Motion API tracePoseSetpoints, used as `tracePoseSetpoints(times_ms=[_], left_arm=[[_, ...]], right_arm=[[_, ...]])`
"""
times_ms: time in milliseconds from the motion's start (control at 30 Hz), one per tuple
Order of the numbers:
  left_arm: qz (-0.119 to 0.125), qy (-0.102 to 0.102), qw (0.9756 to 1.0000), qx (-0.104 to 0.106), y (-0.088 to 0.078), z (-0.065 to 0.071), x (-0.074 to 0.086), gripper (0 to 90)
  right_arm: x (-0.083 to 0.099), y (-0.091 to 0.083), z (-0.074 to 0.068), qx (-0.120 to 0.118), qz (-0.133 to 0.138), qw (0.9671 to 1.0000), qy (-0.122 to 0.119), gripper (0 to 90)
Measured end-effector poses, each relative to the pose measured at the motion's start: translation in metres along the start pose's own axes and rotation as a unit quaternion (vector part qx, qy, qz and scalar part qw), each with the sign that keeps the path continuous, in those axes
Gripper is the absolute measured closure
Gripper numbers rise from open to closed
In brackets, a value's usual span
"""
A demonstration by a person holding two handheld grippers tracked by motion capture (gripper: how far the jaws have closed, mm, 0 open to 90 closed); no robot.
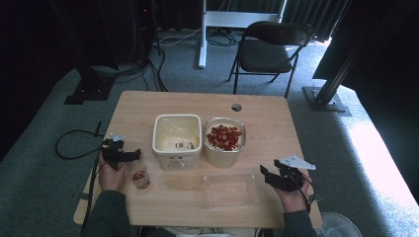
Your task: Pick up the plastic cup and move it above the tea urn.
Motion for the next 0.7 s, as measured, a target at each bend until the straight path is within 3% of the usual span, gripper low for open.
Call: tracePoseSetpoints(times_ms=[100, 200, 333, 400, 433, 600, 700], left_arm=[[0.000, 0.000, 1.0000, 0.000, 0.000, 0.000, 0.000, 0.5], [0.000, -0.001, 1.0000, 0.000, 0.000, 0.000, 0.000, 0.6], [0.000, 0.000, 1.0000, 0.000, 0.000, 0.000, 0.000, 0.5], [0.000, 0.000, 1.0000, 0.000, 0.000, 0.000, 0.000, 0.5], [0.000, -0.001, 1.0000, 0.000, 0.000, 0.000, 0.000, 0.5], [0.000, 0.000, 1.0000, 0.000, 0.000, 0.000, 0.000, 0.5], [0.000, -0.001, 1.0000, 0.000, 0.000, 0.000, 0.000, 0.5]], right_arm=[[0.007, -0.004, -0.009, -0.026, -0.011, 0.9996, 0.001, 40.7], [0.017, 0.004, -0.022, -0.040, -0.049, 0.9979, -0.015, 43.4], [0.029, 0.017, -0.032, -0.036, -0.085, 0.9949, -0.040, 53.3], [0.031, 0.020, -0.032, -0.033, -0.093, 0.9942, -0.041, 57.2], [0.032, 0.026, -0.032, -0.035, -0.103, 0.9933, -0.040, 68.6], [0.024, 0.032, -0.033, -0.048, -0.097, 0.9934, -0.037, 84.6], [0.015, 0.033, -0.038, -0.061, -0.091, 0.9933, -0.036, 85.9]])
Point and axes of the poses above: each handheld gripper's, and its own axes: y roughly forward along the jaws, x roughly out of its underside, z roughly to its right, the point moved 1 cm from there along y, roughly forward along the jaws, and after that the axes turned 13 degrees about y, right-handed, at the moved point
